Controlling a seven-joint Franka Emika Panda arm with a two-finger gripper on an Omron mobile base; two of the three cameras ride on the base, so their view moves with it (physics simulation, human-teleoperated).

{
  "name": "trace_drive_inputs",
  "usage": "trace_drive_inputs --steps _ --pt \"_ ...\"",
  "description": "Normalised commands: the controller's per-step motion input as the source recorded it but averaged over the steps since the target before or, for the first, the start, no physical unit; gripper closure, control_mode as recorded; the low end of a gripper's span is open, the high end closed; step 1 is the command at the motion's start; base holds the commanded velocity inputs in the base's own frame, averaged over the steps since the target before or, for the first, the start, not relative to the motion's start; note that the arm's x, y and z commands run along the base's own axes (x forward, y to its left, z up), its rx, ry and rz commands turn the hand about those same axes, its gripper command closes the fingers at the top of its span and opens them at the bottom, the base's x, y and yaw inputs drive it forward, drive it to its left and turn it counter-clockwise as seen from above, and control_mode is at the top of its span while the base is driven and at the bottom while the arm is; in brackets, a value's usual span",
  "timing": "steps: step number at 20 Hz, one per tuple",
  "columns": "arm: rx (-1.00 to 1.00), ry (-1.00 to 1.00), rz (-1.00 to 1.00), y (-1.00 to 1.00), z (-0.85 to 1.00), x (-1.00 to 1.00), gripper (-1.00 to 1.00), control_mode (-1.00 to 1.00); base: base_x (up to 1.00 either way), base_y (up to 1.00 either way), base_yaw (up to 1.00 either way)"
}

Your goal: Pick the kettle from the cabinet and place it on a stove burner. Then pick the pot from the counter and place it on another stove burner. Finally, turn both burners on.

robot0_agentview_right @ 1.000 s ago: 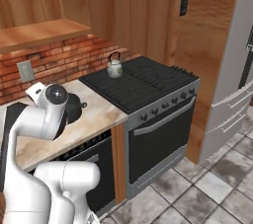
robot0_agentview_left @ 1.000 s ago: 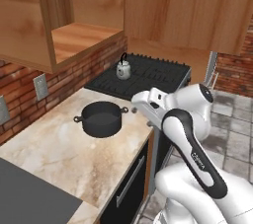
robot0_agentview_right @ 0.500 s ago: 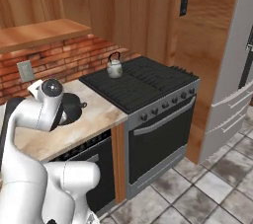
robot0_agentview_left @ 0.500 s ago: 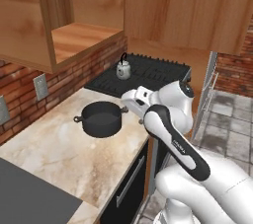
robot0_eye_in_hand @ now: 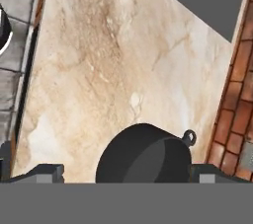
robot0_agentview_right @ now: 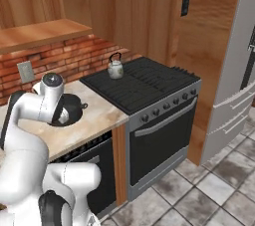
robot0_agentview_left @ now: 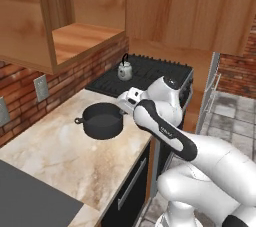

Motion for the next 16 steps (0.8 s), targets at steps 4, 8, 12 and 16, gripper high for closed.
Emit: trace_drive_inputs --steps 4,8,12,16 --pt "-0.05 0.12 -0.03 0.00 -0.27 0.25 -1.00 -1.00 0.00 0.00 0.00" --pt "-0.04 0.08 -0.04 0.01 -0.20 0.29 -1.00 -1.00 0.00 0.00 0.00" --pt "-0.06 0.02 -0.03 0.01 -0.15 0.33 -1.00 -1.00 0.00 0.00 0.00" --pt "-0.07 0.04 -0.02 0.07 -0.17 0.39 -1.00 -1.00 0.00 0.00 0.00"
